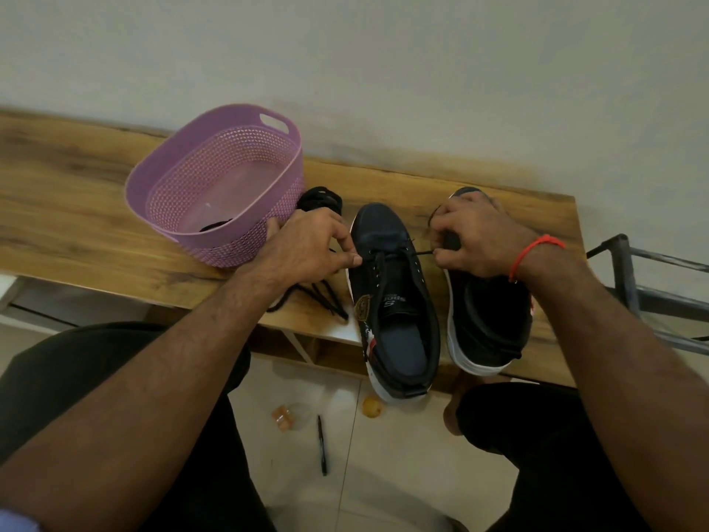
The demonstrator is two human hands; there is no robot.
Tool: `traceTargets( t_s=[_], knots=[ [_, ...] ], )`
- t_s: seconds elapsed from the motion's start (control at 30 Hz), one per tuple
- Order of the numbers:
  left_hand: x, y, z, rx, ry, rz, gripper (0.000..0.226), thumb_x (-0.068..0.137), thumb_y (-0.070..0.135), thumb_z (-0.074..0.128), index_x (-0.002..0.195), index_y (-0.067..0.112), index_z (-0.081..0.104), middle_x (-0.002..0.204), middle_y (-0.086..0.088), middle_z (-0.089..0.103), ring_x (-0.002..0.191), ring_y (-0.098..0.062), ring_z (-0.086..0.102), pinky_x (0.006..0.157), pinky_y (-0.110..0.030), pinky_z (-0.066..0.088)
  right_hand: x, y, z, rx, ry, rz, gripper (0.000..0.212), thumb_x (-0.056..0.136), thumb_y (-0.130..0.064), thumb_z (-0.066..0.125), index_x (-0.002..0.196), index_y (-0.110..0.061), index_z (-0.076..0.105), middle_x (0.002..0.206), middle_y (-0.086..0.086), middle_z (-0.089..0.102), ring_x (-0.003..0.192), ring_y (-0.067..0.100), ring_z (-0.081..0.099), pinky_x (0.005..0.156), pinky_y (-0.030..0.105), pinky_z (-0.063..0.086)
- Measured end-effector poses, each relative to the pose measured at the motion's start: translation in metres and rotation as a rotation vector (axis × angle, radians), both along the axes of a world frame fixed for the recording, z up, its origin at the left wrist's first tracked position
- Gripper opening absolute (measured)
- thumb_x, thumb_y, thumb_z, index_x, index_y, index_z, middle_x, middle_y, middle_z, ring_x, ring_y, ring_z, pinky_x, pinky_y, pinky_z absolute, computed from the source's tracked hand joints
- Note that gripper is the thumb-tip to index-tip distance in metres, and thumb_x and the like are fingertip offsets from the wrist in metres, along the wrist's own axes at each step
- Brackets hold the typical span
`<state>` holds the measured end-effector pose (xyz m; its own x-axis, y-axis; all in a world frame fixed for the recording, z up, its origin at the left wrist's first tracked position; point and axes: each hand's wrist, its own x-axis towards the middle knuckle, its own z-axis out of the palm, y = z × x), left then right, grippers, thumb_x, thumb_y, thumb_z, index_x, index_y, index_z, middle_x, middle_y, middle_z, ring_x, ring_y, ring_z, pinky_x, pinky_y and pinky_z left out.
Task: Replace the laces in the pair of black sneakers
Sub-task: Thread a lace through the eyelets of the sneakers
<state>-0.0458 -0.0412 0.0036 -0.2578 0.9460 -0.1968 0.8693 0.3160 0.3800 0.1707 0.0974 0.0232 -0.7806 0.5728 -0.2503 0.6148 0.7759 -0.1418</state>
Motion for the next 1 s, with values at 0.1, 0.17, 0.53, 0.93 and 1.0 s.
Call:
traceTargets(
  t_s=[0.1,0.17,0.53,0.93,1.0],
  knots=[
    [0.000,-0.001,-0.002,-0.007,0.012,-0.008,0.017,0.086,0.054,0.072,0.076,0.046,0.061,0.141,0.018,0.055,0.138,-0.017,0.041,0.109,-0.057,0.024,0.000,0.003,-0.004,-0.010,-0.011,0.003,0.009,0.087,-0.037,0.066,0.087,-0.035,0.058,0.121,-0.001,0.054,0.134,0.030,0.034,0.116,0.057,0.021],
    [0.002,0.000,-0.003,-0.016,0.002,-0.007,0.015,0.089,0.054,0.069,0.079,0.045,0.062,0.131,0.017,0.061,0.135,-0.017,0.044,0.109,-0.056,0.022,-0.001,0.004,-0.007,-0.012,0.027,0.001,0.007,0.089,-0.036,0.064,0.087,-0.035,0.056,0.111,-0.005,0.055,0.131,0.028,0.040,0.117,0.058,0.021],
    [0.010,0.003,-0.006,0.020,-0.395,-0.032,0.012,0.094,0.023,0.072,0.105,0.022,0.068,0.086,0.009,0.076,0.080,0.005,0.069,0.072,-0.015,0.048,-0.015,-0.017,-0.015,-0.243,0.178,0.029,0.018,0.095,-0.023,0.062,0.113,-0.023,0.060,0.107,-0.005,0.065,0.105,0.017,0.062,0.099,0.038,0.048],
    [0.018,-0.001,0.025,-0.160,-0.846,0.161,0.054,0.102,0.059,0.041,0.105,0.017,0.076,0.098,-0.005,0.078,0.083,-0.018,0.070,0.089,-0.041,0.046,-0.017,-0.024,0.019,-0.638,0.318,-0.206,0.024,0.095,-0.033,0.064,0.086,-0.015,0.076,0.075,-0.001,0.074,0.067,0.009,0.063,0.071,0.025,0.051],
    [0.021,-0.004,0.043,-0.115,-0.950,0.200,0.059,0.103,0.059,0.038,0.104,0.014,0.076,0.096,-0.007,0.077,0.084,-0.020,0.071,0.086,-0.040,0.047,-0.011,-0.030,0.037,-0.734,0.482,-0.293,0.035,0.096,-0.040,0.062,0.084,-0.009,0.075,0.071,0.003,0.072,0.065,0.012,0.061,0.066,0.021,0.049]
  ],
)
